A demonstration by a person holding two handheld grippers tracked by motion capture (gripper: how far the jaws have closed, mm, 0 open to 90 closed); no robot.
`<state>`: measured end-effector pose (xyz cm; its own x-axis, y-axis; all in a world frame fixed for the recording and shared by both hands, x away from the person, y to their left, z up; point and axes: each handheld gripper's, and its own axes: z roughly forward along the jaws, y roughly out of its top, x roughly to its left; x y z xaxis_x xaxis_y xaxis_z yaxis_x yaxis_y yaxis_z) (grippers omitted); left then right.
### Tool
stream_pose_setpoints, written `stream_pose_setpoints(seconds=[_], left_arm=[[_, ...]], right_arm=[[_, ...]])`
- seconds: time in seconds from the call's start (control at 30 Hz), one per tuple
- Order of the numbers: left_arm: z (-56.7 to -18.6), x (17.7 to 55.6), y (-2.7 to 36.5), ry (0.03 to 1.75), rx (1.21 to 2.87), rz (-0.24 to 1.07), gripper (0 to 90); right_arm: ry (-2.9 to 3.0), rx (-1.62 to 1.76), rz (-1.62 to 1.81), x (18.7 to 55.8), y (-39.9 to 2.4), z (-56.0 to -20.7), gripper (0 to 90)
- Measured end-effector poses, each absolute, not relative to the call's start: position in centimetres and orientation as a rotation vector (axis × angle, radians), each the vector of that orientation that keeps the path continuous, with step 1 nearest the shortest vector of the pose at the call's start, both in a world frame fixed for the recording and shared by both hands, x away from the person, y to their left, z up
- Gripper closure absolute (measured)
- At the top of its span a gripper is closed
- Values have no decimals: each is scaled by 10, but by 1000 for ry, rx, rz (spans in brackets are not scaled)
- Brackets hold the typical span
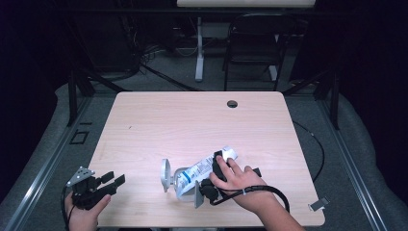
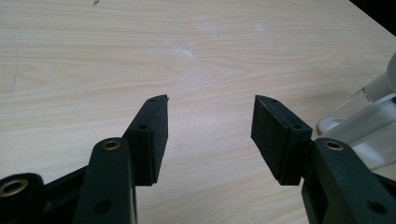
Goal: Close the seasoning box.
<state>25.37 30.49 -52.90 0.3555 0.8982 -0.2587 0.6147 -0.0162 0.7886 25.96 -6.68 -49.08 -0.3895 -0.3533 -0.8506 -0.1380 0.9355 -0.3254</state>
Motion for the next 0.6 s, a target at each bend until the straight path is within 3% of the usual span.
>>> stream_pose_setpoints(seconds=[0.6], left_arm=[[-529,254,305,1352,1719,399,465]], right_arm=[[1964,-362,-248,259,-67,-490,458]])
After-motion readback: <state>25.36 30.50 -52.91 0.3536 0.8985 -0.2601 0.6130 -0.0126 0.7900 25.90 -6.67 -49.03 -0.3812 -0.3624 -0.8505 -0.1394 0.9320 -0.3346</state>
